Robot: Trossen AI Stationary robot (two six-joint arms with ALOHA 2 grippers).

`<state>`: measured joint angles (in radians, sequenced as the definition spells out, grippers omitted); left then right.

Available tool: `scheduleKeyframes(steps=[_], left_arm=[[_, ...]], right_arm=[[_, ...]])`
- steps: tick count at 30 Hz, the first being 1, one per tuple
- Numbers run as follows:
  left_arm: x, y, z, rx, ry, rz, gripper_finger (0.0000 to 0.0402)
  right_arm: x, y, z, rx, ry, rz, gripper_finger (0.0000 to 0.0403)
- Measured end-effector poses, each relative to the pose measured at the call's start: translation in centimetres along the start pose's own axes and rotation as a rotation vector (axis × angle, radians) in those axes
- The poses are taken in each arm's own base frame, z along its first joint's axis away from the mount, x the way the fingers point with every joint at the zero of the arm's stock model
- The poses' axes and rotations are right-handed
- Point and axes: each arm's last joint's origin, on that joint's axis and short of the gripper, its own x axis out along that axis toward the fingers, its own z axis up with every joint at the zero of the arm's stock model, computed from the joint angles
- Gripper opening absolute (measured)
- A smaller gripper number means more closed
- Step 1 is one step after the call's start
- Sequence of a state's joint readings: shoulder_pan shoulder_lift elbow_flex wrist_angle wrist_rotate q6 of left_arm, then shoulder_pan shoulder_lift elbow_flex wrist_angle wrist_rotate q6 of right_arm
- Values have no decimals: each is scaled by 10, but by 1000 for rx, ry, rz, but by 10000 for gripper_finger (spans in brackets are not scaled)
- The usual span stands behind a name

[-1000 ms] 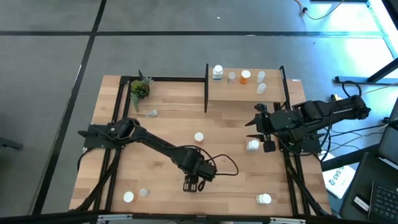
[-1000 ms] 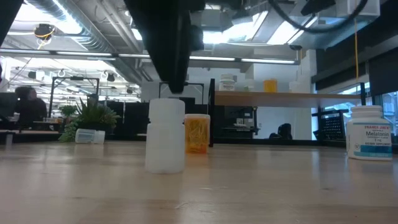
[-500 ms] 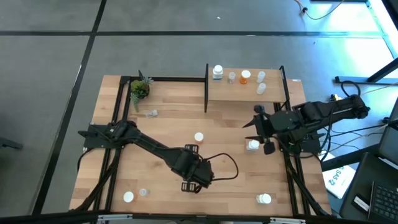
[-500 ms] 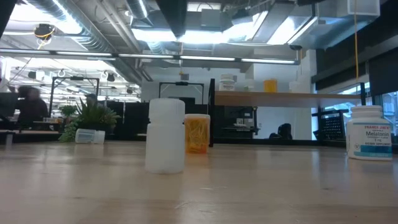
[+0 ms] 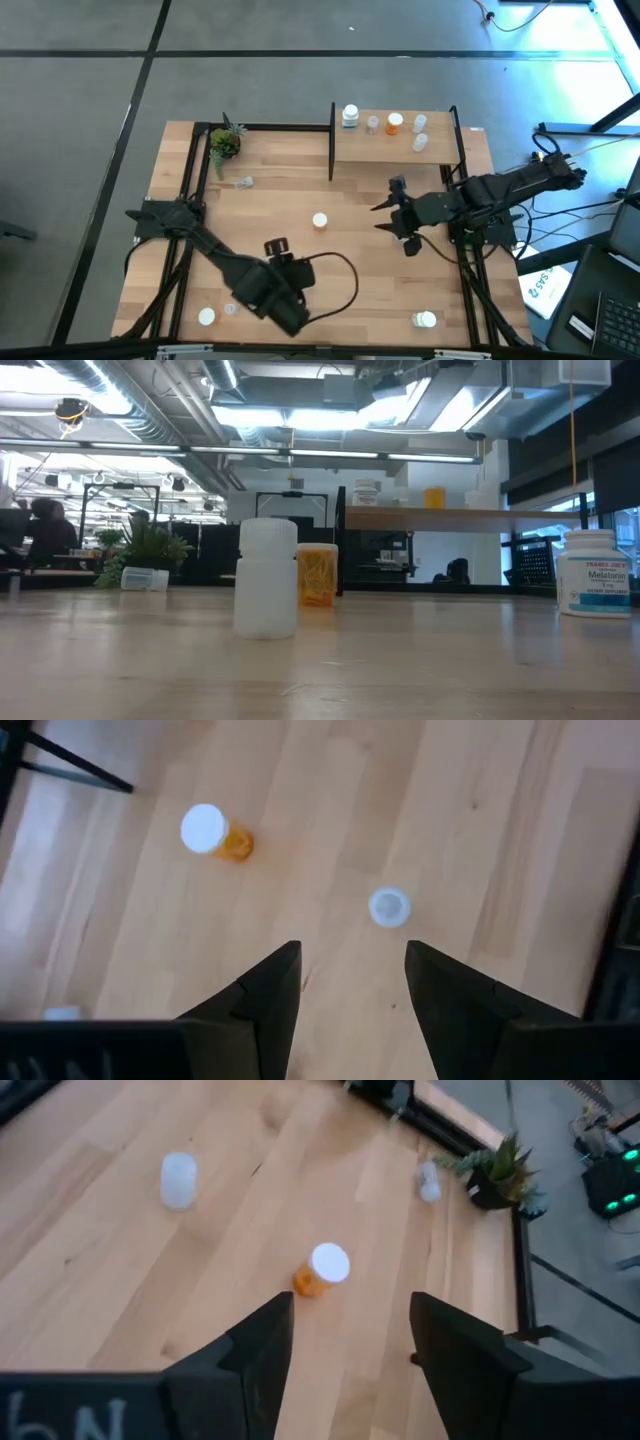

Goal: Pick and place medicine bottles onto shelf by color
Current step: Put the yellow transparent pill bottle on the shelf aligned with the other yellow transparent pill bottle

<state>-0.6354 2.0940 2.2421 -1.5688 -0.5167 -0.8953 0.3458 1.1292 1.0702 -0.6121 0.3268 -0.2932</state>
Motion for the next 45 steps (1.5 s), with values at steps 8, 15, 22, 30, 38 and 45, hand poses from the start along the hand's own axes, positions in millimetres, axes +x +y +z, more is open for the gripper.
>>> scheduleKeyframes(steps=[8, 15, 22, 30, 38, 45], left_arm=[[-39, -9, -26, -52, -141, -22, 174], [-53, -17, -43, -55, -175, -51, 174], [-60, -23, -53, -51, -192, -66, 174], [-67, -28, -63, -25, -196, -84, 174], [-72, -32, -71, -2, -200, -99, 174], [-78, -36, -80, 25, -205, -117, 174]], right_arm=[[26, 20, 12, -72, -24, 40, 204], [46, 43, 29, -140, -136, 76, 204], [65, 52, 58, -128, -239, 174, 204], [104, 65, 84, -178, -104, 270, 204], [138, 78, 98, -209, -1, 333, 204], [161, 88, 101, -212, 17, 338, 204]])
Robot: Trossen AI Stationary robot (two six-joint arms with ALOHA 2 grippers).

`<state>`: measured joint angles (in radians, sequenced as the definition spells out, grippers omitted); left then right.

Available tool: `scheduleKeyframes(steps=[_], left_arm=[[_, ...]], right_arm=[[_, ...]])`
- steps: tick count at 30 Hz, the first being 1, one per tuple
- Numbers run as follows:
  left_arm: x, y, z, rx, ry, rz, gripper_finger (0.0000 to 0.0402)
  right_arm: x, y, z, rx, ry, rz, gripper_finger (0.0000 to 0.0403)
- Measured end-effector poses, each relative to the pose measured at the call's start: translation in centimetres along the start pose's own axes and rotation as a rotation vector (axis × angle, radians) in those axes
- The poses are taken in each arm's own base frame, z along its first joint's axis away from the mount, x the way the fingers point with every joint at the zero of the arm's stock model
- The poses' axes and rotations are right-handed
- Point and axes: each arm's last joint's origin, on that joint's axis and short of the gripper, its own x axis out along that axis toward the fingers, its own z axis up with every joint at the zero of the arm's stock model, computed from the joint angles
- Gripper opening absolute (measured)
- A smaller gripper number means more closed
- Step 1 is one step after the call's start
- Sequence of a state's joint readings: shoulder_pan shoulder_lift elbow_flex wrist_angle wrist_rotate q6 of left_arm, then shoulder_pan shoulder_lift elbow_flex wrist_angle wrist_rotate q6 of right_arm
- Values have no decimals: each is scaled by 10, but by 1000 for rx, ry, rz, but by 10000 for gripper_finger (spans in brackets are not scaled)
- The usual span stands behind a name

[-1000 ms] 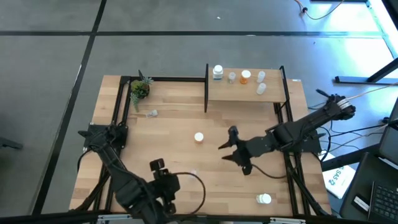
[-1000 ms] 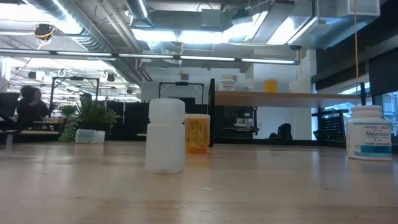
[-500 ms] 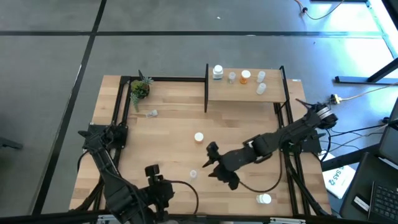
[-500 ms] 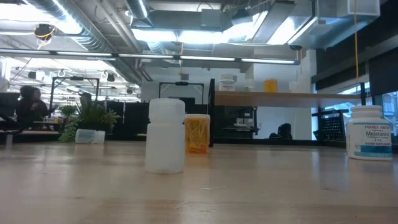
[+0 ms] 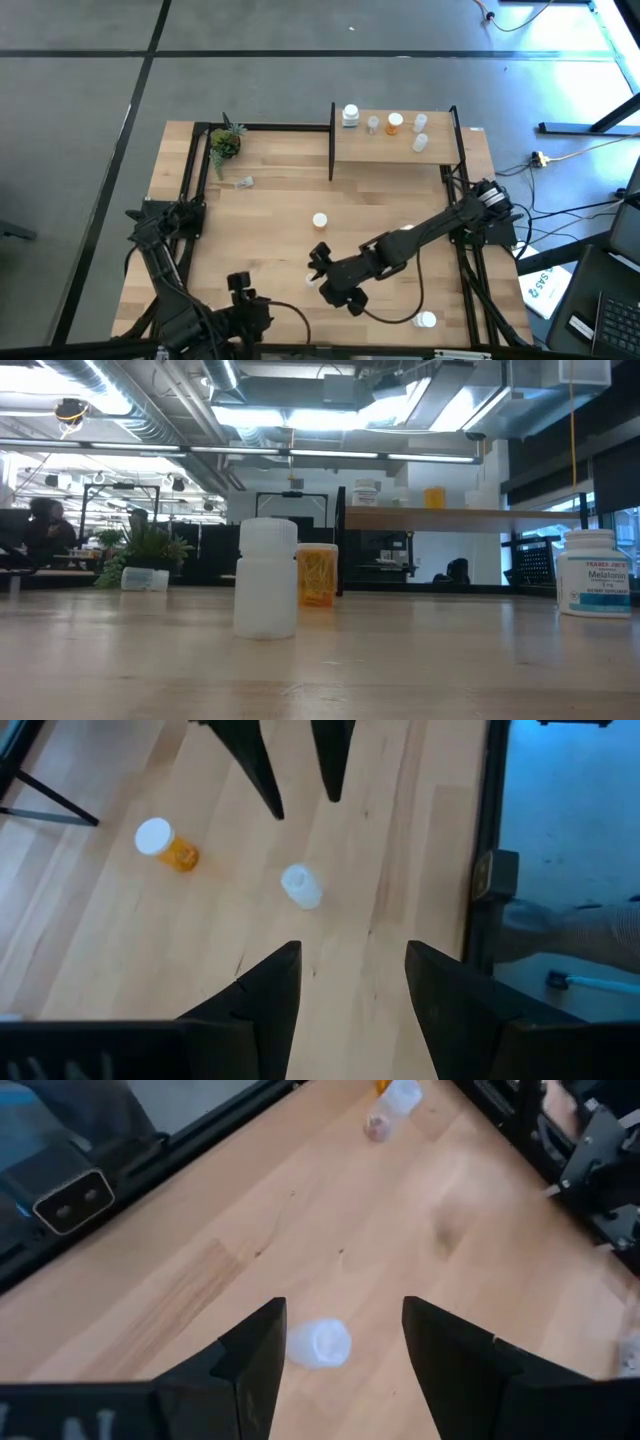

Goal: Pick and place medicine bottles onto shelf by color
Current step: Put the yellow transparent pill bottle on the shelf aligned with the other yellow transparent pill bottle

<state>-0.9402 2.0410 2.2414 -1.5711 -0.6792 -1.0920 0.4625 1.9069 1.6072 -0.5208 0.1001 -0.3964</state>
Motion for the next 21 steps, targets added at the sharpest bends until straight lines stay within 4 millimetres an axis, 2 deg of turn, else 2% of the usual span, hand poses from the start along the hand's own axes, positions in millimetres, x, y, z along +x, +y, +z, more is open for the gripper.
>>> scheduleKeyframes(steps=[10, 17, 21], left_arm=[[-8, -5, -9, 6, -3, -21, 174], [-8, -5, -8, 1, -3, -20, 174], [-7, -5, -8, 0, -3, -20, 174]], right_arm=[[29, 3, -7, 3, 19, 22, 204], [46, -8, -17, 20, 14, 63, 204], [48, -16, -21, 43, 0, 91, 204]])
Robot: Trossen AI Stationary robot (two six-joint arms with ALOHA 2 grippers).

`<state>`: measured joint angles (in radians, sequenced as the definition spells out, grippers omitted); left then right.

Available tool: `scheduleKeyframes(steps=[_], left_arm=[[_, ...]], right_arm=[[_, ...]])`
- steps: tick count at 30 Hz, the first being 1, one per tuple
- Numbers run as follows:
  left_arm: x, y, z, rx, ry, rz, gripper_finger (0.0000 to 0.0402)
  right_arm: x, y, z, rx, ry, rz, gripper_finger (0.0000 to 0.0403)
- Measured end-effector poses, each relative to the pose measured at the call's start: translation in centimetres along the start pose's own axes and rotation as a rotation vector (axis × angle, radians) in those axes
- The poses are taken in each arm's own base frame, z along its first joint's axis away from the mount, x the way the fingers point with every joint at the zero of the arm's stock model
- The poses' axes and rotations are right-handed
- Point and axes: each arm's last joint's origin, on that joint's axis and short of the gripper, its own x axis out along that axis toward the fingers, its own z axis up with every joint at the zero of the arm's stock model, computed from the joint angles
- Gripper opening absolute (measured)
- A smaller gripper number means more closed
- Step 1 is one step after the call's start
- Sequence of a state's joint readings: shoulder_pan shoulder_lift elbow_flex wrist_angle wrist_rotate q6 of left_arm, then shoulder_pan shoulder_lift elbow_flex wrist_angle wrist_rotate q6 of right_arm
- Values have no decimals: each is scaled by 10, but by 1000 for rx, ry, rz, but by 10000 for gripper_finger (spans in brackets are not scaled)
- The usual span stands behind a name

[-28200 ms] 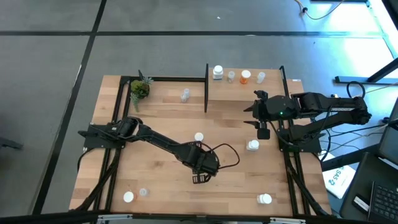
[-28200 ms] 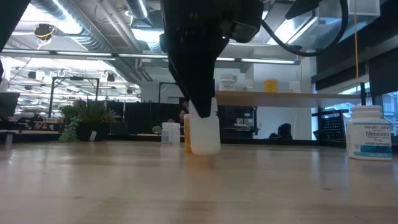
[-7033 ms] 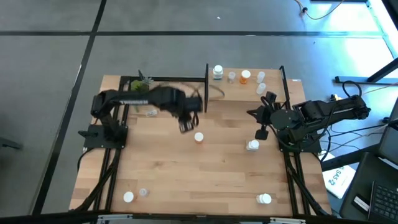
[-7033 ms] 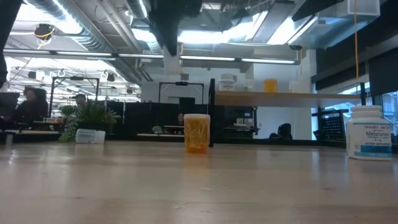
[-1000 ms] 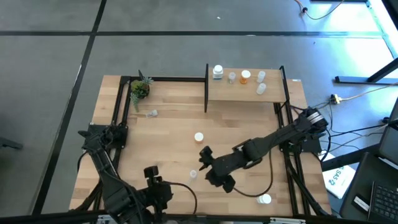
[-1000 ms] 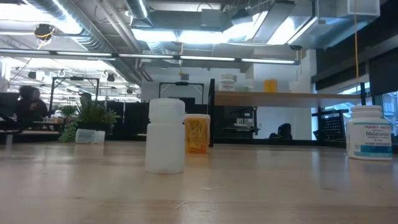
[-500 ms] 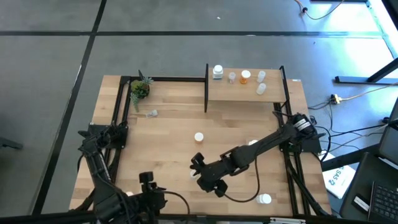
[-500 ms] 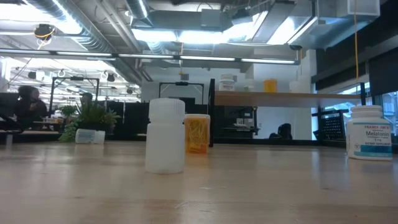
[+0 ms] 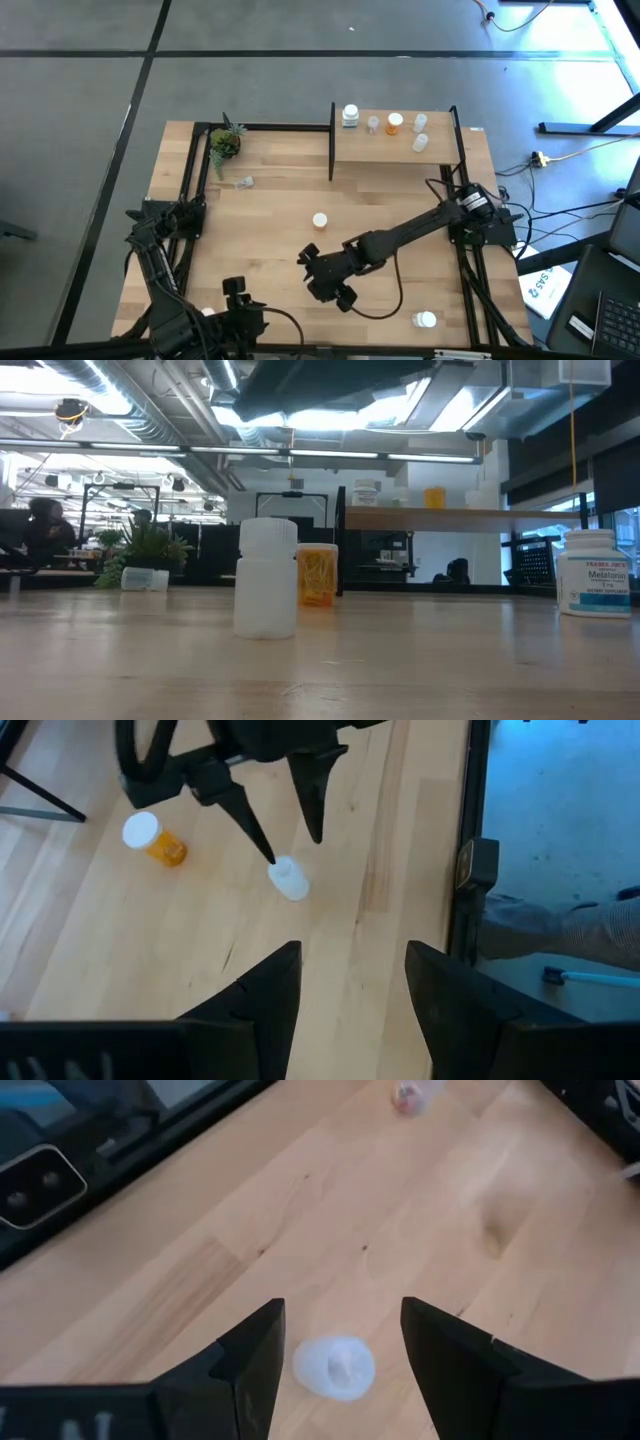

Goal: Pick and place medicine bottles onto shelf by color
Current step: Put the yellow transparent pill bottle on the shelf aligned with the other yellow transparent pill bottle

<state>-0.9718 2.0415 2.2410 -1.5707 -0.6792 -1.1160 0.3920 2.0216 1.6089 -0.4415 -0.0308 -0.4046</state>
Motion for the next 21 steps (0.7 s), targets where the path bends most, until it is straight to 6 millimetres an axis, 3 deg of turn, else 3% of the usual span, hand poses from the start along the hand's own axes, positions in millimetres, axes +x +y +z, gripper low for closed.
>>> scheduleKeyframes(steps=[7, 21], left_arm=[[0, 0, 0, 0, 0, 1, 174], [1, 0, 0, 0, 1, 2, 174]], right_arm=[[5, -11, -7, 24, -40, 62, 204], [25, -13, -14, 64, -26, 40, 204]])
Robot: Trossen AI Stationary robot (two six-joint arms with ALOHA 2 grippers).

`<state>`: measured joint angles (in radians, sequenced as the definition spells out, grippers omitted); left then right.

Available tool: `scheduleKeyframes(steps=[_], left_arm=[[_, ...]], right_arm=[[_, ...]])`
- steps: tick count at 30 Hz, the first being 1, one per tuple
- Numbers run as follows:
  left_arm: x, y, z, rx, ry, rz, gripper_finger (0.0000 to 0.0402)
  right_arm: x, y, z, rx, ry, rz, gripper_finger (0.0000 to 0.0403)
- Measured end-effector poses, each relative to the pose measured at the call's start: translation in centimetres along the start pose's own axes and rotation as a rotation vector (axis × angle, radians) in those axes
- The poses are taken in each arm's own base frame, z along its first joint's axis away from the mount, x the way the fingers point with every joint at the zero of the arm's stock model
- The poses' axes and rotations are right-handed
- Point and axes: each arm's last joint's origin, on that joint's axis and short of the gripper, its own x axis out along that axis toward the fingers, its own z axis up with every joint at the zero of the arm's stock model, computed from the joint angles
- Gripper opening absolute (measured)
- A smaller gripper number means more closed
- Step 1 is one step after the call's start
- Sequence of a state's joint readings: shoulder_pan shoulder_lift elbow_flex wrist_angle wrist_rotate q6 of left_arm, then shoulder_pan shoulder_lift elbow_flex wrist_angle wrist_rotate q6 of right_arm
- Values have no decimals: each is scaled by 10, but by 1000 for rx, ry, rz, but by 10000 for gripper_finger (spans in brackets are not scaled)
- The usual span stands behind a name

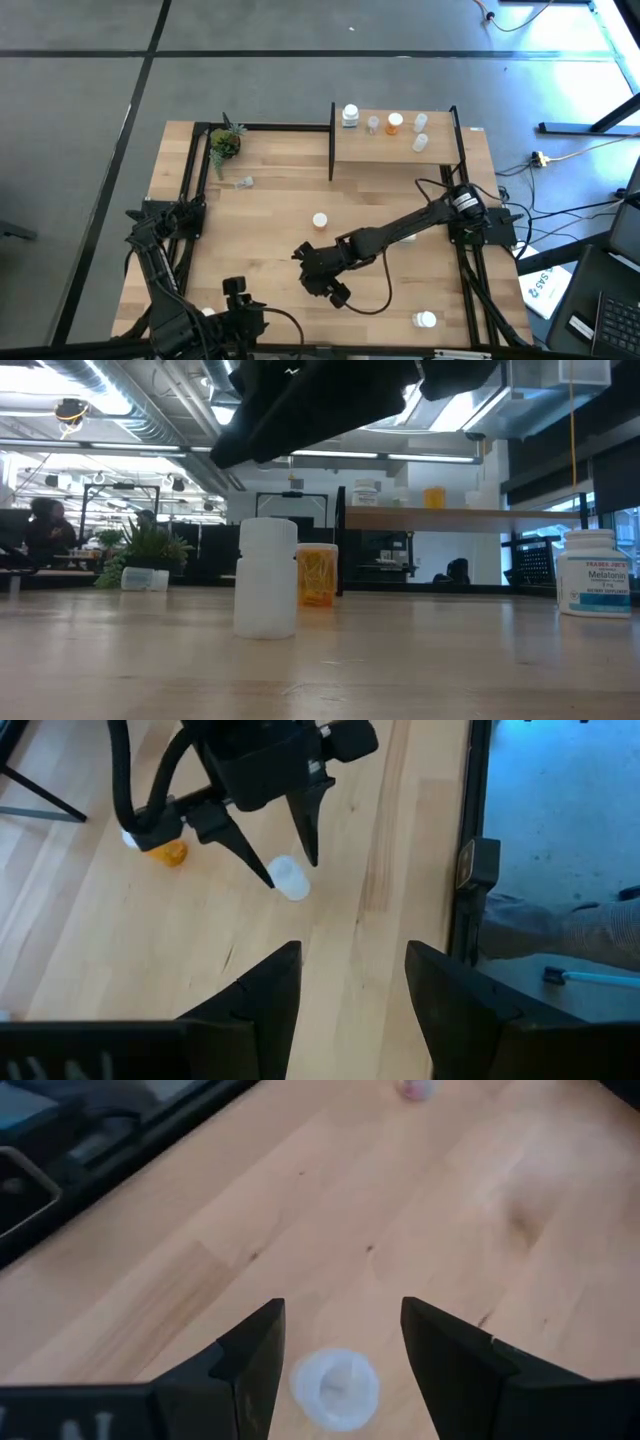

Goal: Pick and place medicine bottles onto shelf by color
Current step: Put the yellow transparent pill bottle on the shelf aligned with the other yellow transparent pill bottle

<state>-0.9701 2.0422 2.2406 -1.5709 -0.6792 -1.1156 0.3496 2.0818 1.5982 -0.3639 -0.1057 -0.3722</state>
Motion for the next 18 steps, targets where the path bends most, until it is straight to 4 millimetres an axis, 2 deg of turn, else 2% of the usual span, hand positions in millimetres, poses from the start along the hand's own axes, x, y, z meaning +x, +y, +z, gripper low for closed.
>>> scheduleKeyframes(steps=[8, 18], left_arm=[[0, 0, 0, 0, 0, 0, 174], [0, 0, 0, -1, 0, 1, 174]], right_arm=[[0, -3, 1, 25, 16, -97, 208], [0, -4, 0, 25, 25, -125, 251]])
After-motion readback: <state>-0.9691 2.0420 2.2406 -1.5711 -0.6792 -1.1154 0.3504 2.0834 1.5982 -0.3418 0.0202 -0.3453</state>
